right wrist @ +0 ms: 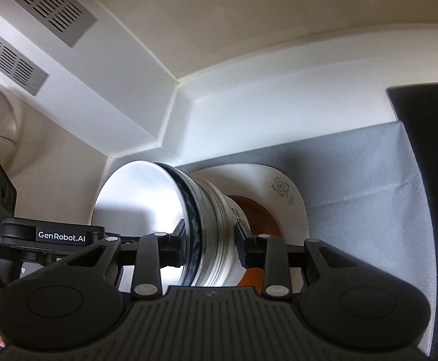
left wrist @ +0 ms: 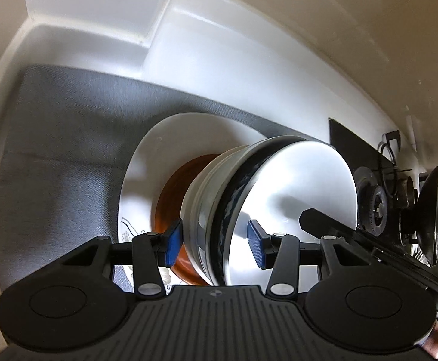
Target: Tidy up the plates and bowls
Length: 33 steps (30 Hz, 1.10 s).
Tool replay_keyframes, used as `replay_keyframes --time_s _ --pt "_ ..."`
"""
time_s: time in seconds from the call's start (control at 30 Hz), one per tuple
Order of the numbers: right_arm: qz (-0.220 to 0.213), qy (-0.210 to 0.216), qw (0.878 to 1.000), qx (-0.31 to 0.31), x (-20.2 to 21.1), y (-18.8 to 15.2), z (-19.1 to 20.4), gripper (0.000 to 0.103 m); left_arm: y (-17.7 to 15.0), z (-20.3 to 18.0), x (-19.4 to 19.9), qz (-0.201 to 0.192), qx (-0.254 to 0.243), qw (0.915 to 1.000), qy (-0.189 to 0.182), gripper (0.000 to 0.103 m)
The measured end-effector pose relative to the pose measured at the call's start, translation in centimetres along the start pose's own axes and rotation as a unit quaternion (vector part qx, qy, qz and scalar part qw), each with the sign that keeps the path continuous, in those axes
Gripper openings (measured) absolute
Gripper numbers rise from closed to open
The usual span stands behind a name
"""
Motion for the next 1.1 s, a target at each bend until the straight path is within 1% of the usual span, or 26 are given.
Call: replay_keyframes --time_s 0.07,0.17,0.27,0.3,0.5,0.57,0.63,0.7,0.73,0.8,0.87,0.9,0.93,0.97,1.0,1.07,1.1 --pt "0.001 -0.004 1.0 0.002 -0.7 -0.3 -0.3 0.036 0.0 0.2 -0.8 0.0 -0.003 1.0 0.002 0.049" --pt "0.005 -0.003 1.0 -0.011 -1.6 -0.8 -1.1 0.036 -0.2 0.5 -1.9 0.002 -0.009 0.9999 0.008 0.049" --pt "0.006 -0.007 1.0 -0.011 -2.2 -1.2 -1.5 0.036 -0.6 0.8 -2.8 0.005 -0.008 0.9999 0.003 0.048" --pt "0.003 -0.008 1.0 -0.012 -2.3 -1.2 -1.6 0.036 -0.5 0.8 -2.8 0.0 -0.014 0.9999 0.001 0.046" --pt "0.012 -0.024 1.0 -0.007 -3.1 -1.8 -2.1 0.036 -0.3 0.2 -2.8 -0.017 -0.041 0.999 0.002 0.046" --pt "0.008 -0.02 1.0 -0.017 -2.8 -1.9 -2.4 0.036 -0.6 -0.1 -2.7 -0.024 -0.053 0.9983 0.006 0.046" --pt "0.005 -0.022 1.0 -0.02 -2.5 -2.0 -2.5 0.036 -0.7 -0.1 -2.4 -0.031 -0.054 0.9981 0.002 0.048" --pt "-0.001 -0.026 0.999 -0.019 -1.7 -2.1 -2.3 0.036 -0.8 -0.2 -1.7 -0.046 -0.049 0.9977 -0.004 0.059" --pt "-0.006 -0.028 0.999 -0.017 -1.1 -2.1 -2.1 0.036 -0.8 -0.3 -0.9 -0.06 -0.054 0.9967 -0.004 0.062" --pt "-0.021 -0.046 0.999 -0.005 0.6 -2.0 -1.6 0.036 -1.0 -0.7 1.0 -0.096 -0.076 0.9924 0.017 0.079" --pt "-0.042 -0.071 0.996 0.017 2.7 -2.1 -0.8 0.037 -1.3 -1.2 3.7 -0.135 -0.098 0.9853 0.037 0.087" --pt "-0.052 -0.082 0.995 0.027 3.9 -2.2 -0.3 0.04 -1.6 -1.6 5.3 -0.157 -0.117 0.9793 0.053 0.09" --pt "-0.055 -0.092 0.994 0.037 5.0 -2.5 0.3 0.047 -1.9 -2.0 6.9 -0.177 -0.135 0.9722 0.071 0.091" --pt "-0.055 -0.094 0.993 0.044 6.1 -2.9 1.2 0.048 -2.4 -2.7 8.6 -0.195 -0.152 0.9651 0.085 0.094" --pt "-0.062 -0.09 0.993 0.052 7.4 -3.3 2.2 0.049 -3.1 -3.7 10.4 -0.205 -0.169 0.9597 0.091 0.098" --pt "-0.074 -0.089 0.991 0.067 10.0 -4.0 4.2 0.064 -4.8 -5.7 13.7 -0.218 -0.196 0.9502 0.105 0.1" --pt "-0.081 -0.089 0.99 0.074 11.5 -4.4 5.2 0.077 -5.6 -6.5 15.3 -0.224 -0.207 0.9457 0.113 0.1"
Point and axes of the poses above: each gripper's, at about its wrist camera, not at the fingertips, and x roughly against the way its jaws point, z to its left, y to its top, the point moved 10 cm from there along -x, roughly the way its jaws point, and after that the axes turned 8 degrees about -z, right-handed, at the moved point
